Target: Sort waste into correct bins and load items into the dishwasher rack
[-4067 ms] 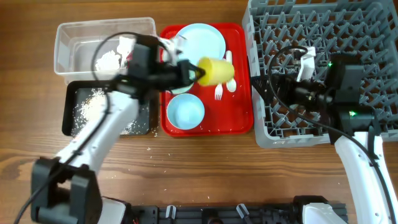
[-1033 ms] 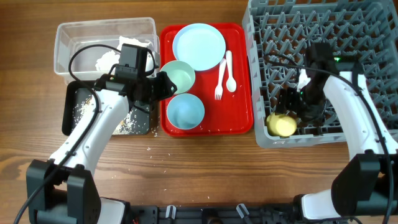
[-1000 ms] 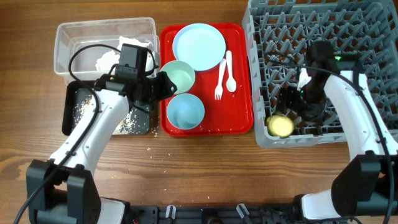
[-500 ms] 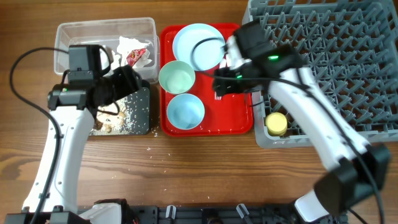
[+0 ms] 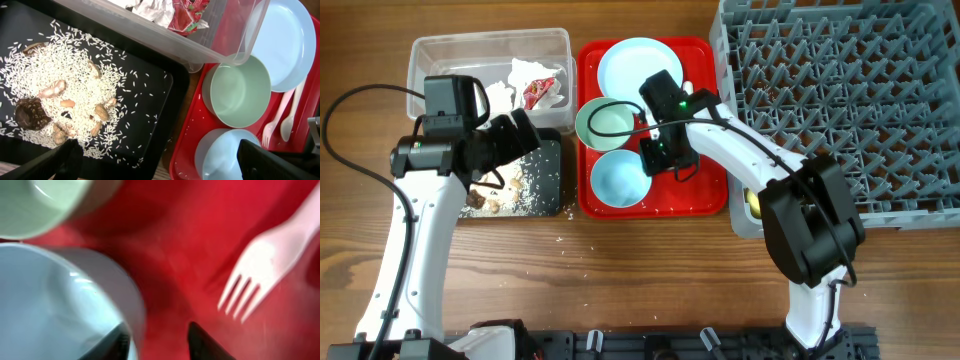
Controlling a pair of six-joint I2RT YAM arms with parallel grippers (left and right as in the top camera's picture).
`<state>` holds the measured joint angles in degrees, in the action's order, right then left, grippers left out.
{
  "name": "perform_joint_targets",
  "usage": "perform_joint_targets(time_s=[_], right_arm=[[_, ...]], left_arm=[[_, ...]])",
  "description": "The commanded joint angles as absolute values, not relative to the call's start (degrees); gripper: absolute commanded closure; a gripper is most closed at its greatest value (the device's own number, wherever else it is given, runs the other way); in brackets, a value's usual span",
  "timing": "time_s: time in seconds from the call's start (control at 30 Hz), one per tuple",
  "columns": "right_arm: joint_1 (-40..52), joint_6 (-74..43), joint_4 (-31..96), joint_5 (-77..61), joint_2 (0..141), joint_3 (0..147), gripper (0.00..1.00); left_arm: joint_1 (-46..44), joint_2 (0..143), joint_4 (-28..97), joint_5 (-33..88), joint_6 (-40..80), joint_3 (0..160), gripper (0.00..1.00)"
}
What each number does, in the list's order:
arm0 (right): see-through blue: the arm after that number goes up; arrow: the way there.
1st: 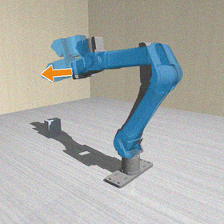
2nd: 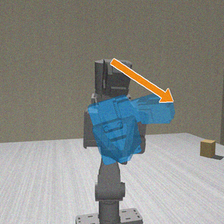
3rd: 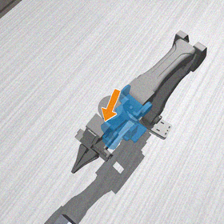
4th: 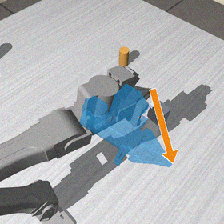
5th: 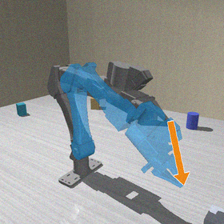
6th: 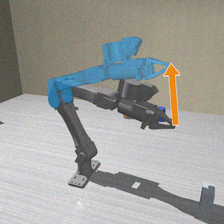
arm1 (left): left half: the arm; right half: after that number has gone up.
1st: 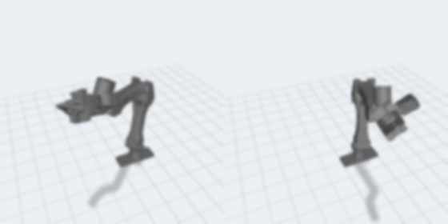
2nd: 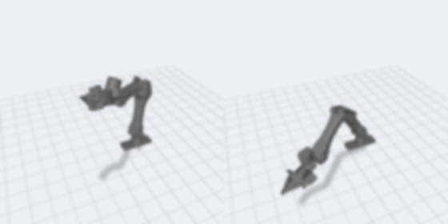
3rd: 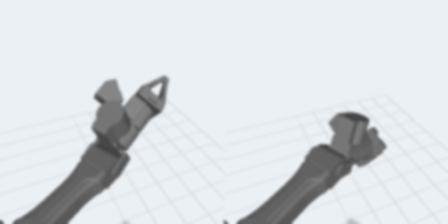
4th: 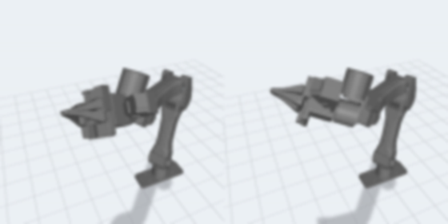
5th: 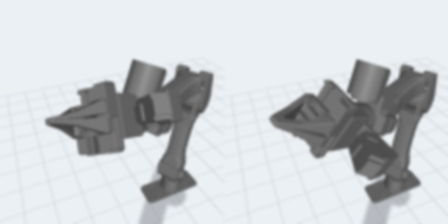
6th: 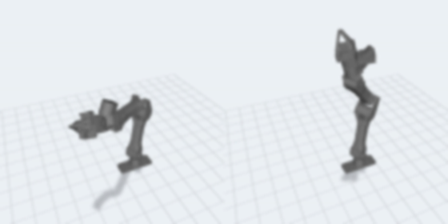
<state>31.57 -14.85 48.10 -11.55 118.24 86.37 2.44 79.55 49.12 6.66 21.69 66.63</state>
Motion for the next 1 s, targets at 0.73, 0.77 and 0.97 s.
perform_joint_targets(time_s=[0.73,0.77,0.97], right_arm=[[19.4,-24.3,50.9,45.4,89.0,89.5,0.96],[19.4,-24.0,48.1,49.2,90.2,89.2,0.96],[19.0,-6.7,23.3,64.5,102.7,89.2,0.96]], left_arm=[[2.7,79.4,49.1,5.7,21.2,67.4,0.00],[2.7,79.4,49.1,5.7,21.2,67.4,0.00],[2.7,79.4,49.1,5.7,21.2,67.4,0.00]])
